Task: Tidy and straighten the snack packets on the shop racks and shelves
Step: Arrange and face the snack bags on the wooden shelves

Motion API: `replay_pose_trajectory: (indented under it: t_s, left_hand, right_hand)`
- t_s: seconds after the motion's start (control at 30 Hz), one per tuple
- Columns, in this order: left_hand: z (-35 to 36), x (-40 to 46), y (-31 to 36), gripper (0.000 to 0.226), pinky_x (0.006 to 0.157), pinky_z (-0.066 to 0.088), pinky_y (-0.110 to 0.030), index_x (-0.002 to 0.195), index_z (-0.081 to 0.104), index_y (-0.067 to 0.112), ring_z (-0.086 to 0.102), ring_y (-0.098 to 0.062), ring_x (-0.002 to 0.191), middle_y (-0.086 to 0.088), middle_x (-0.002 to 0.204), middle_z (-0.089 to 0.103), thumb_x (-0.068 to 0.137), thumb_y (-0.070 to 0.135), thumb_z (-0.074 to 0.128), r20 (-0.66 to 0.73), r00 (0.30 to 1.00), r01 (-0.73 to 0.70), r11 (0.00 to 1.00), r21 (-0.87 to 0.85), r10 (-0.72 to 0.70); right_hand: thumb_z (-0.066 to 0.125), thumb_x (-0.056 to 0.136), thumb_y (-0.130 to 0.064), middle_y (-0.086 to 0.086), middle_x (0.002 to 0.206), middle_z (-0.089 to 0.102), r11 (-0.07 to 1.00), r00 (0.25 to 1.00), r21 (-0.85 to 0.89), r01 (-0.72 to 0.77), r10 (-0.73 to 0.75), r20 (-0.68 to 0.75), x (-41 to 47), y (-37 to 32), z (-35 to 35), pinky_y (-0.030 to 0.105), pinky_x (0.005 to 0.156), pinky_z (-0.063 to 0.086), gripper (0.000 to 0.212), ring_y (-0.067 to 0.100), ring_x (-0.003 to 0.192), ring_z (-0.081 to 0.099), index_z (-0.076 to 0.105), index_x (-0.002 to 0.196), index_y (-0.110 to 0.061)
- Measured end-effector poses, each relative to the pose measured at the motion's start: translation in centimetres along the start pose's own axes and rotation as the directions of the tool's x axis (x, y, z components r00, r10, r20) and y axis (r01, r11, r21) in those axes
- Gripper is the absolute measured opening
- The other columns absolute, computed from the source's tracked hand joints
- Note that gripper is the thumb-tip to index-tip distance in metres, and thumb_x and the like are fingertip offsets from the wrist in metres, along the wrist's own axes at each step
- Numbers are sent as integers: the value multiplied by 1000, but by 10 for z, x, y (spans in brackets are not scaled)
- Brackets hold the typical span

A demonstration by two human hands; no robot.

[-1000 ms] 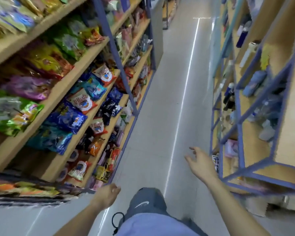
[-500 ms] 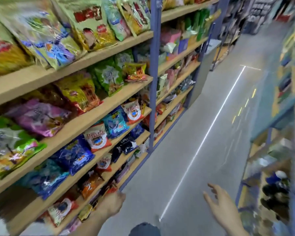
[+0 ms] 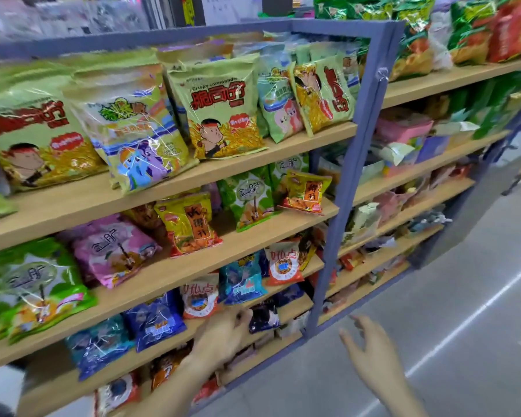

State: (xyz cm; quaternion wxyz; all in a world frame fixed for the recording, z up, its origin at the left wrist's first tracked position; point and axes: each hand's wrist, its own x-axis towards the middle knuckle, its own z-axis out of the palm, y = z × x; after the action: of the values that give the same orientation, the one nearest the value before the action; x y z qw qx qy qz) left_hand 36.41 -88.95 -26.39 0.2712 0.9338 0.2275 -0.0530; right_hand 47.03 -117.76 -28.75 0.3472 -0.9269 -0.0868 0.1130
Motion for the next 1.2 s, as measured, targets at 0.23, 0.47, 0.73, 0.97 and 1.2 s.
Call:
replay_pose_trajectory:
  t_s: [0.23, 0.47, 0.73, 0.97, 1.2]
  left_hand:
    - [-60, 41, 88, 25, 56, 43, -22, 115, 58, 33, 61, 0, 67, 10, 83, 71, 106, 50, 42, -397, 914, 69, 997, -47, -82]
    - [-59, 150, 158, 36, 98, 51, -42, 135, 57, 26, 58, -23, 123, -3, 132, 59, 104, 43, 52, -552, 828, -112, 994, 11, 99]
    - [-55, 231, 188, 35, 84, 51, -43, 134, 54, 10, 66, -37, 106, -18, 113, 69, 111, 30, 38, -366, 930, 40, 992, 116, 5]
    - [-44, 239, 199, 33, 87, 56, -44, 125, 57, 6, 68, -32, 103, -14, 111, 71, 108, 33, 48, -424, 903, 78, 997, 6, -68]
    - [-46, 203, 203, 78, 105, 50, -43, 137, 54, 21, 59, -24, 124, -1, 134, 61, 89, 81, 47, -282, 905, 131, 837, -531, -320]
  right_hand:
    - [55, 97, -56, 1, 140, 54, 921, 923, 70, 383, -379, -63, 145, -96, -59, 40, 101, 47, 59, 21, 131, 51, 46, 146, -25]
    - [57, 97, -52, 14, 132, 52, 879, 874, -13, 476, -475, -103, 228, -147, -73, 43, 83, 50, 63, 36, 117, 57, 33, 151, -31]
    - [43, 103, -50, 18, 131, 56, 919, 943, -211, 333, -329, 53, 281, -162, -58, 44, 86, 51, 56, 39, 116, 60, 26, 152, -30]
    - [60, 95, -11, 11, 130, 63, 909, 910, -57, 412, -414, -22, 295, -144, -51, 43, 85, 54, 56, 35, 114, 63, 45, 147, -23]
    - [69, 92, -7, -18, 127, 60, 771, 799, 210, 601, -588, -130, 249, -114, -75, 28, 94, 52, 58, 2, 117, 59, 51, 137, -39]
